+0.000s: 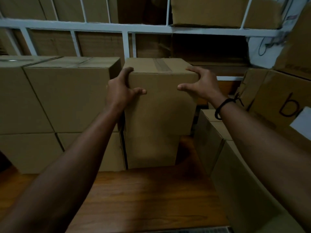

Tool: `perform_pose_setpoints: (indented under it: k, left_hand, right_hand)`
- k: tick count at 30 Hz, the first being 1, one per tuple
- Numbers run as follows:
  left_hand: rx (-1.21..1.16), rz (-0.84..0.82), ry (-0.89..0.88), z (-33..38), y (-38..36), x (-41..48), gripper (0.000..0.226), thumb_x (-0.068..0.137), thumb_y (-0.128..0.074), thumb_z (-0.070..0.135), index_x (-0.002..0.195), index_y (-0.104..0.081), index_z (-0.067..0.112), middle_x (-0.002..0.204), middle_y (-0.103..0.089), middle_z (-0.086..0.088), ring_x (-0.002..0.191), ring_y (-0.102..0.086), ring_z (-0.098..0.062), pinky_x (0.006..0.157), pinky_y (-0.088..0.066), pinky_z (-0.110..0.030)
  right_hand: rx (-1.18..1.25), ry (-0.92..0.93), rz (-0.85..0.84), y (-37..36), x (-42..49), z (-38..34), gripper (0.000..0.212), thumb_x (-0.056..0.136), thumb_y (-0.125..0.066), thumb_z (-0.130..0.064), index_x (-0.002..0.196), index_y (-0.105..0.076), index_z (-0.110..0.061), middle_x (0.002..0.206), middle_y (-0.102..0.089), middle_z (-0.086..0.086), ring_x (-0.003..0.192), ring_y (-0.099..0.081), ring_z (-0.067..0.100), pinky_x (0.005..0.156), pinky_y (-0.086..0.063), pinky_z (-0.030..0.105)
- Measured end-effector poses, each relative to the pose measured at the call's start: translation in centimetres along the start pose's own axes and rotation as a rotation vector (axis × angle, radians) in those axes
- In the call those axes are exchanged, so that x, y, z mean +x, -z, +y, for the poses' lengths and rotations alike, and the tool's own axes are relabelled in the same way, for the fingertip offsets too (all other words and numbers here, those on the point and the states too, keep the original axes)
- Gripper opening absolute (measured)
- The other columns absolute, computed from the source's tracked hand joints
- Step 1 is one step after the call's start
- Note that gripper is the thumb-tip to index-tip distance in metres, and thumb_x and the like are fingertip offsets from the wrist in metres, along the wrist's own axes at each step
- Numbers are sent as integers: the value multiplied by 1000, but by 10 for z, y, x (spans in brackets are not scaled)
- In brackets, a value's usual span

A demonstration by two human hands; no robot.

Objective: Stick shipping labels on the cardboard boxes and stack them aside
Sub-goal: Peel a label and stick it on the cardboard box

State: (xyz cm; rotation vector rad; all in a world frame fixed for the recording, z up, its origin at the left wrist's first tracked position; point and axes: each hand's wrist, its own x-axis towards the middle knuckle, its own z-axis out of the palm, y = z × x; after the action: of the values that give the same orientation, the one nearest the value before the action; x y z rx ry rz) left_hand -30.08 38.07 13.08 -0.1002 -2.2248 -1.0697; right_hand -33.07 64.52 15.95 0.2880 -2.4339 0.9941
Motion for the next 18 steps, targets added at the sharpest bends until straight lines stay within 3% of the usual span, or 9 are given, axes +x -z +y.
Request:
perform_pose_setpoints:
  k: [10, 18]
  left_hand:
    - [-125, 34, -171, 22, 41, -62, 82, 66, -88, 36, 139, -50, 27, 135, -58, -5, 111, -52, -5, 93, -55, -33]
    - [-137, 19, -211, 31, 85, -131, 81, 67, -86, 39, 138, -50, 28, 135, -57, -3, 111, -51, -3, 90, -53, -25]
  right_hand:
    - [-26, 77, 158, 40, -88, -32, 77, 69, -84, -35, 137, -51, -24, 144, -47, -2, 133, -40, 15, 106, -43, 40]
    - [-12, 107, 175, 59, -167, -56, 81, 64, -85, -40, 136, -52, -25, 139, -48, -2, 124, -46, 15, 99, -49, 42]
